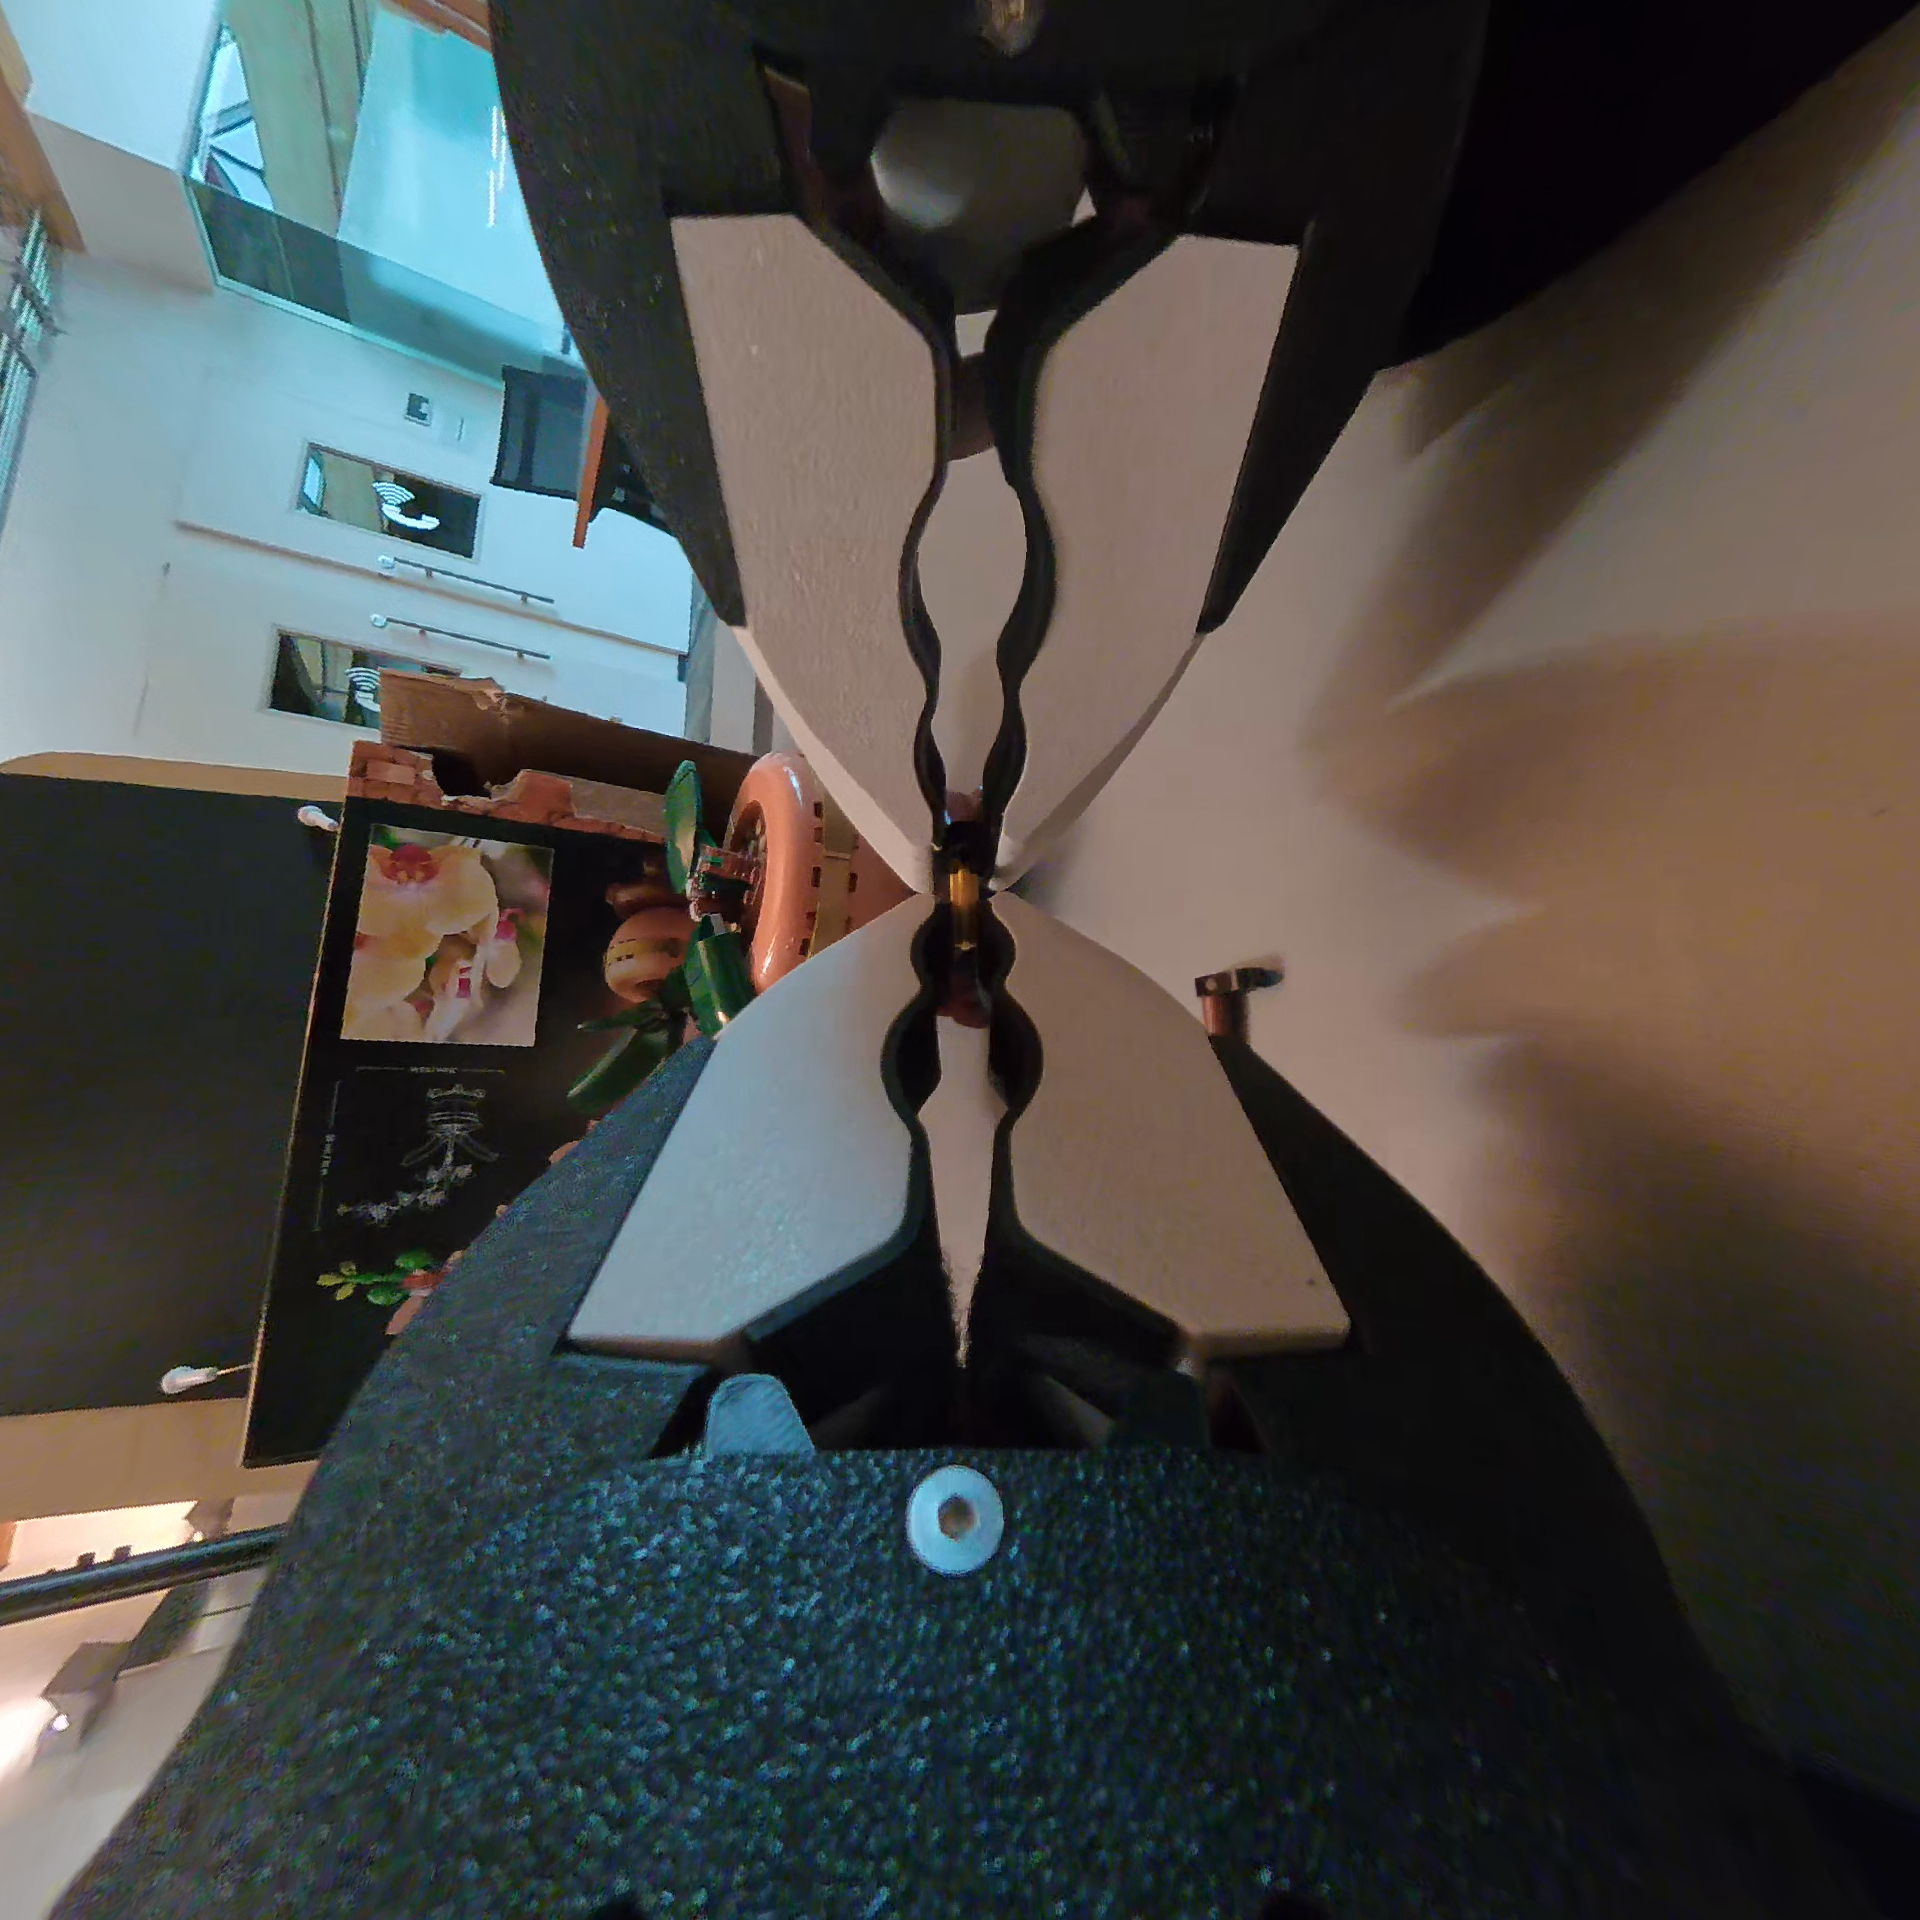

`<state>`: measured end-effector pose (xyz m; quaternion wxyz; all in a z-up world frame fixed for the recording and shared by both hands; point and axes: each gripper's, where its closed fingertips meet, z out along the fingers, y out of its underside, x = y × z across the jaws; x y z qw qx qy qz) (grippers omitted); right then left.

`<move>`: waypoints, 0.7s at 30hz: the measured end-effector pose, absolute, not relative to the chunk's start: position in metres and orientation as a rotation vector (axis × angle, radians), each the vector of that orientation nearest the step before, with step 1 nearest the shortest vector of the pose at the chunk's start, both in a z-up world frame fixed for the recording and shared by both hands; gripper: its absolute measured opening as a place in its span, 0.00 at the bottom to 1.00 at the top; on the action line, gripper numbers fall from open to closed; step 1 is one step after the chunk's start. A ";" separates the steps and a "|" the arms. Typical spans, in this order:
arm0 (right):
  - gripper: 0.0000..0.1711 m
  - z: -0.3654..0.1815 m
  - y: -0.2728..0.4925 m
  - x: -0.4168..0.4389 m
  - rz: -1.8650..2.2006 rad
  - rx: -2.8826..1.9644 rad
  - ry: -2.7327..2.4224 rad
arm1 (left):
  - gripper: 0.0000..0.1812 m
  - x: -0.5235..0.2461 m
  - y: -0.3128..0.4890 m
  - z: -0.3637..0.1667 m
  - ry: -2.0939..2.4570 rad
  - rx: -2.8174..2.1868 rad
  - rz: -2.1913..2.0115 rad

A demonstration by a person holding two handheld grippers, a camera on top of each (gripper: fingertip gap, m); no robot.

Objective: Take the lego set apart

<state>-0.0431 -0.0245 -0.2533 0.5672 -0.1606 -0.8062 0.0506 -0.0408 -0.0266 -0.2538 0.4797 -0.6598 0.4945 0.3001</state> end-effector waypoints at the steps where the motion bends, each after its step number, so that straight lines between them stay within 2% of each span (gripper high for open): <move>1: 0.04 -0.254 -0.024 -0.043 0.128 -0.392 -1.898 | 0.02 -0.041 -0.027 -0.254 1.209 -1.612 0.735; 4: 0.03 -0.259 -0.015 -0.042 0.088 -0.444 -1.923 | 0.02 -0.048 -0.028 -0.253 1.195 -1.628 0.755; 5: 0.04 -0.275 0.026 -0.033 -0.156 -0.571 -1.968 | 0.02 -0.062 -0.031 -0.244 1.133 -1.627 0.780; 6: 0.04 -0.289 0.052 -0.023 -0.222 -0.619 -2.001 | 0.02 -0.076 -0.036 -0.232 1.029 -1.639 0.725; 8: 0.04 -0.245 0.013 -0.037 0.179 -0.595 -1.849 | 0.02 -0.085 -0.036 -0.220 0.923 -1.651 0.607; 9: 0.04 -0.233 -0.002 -0.044 0.245 -0.578 -1.827 | 0.02 -0.083 -0.034 -0.224 0.961 -1.658 0.624; 12: 0.04 -0.246 -0.003 -0.044 0.274 -0.586 -1.876 | 0.02 -0.071 -0.033 -0.245 1.001 -1.707 0.542; 17: 0.04 -0.258 -0.012 -0.034 0.742 -0.855 -1.970 | 0.02 -0.080 -0.032 -0.248 0.857 -1.771 0.347; 21: 0.04 -0.267 -0.010 -0.033 0.724 -0.883 -2.011 | 0.02 -0.076 -0.033 -0.246 0.838 -1.764 0.283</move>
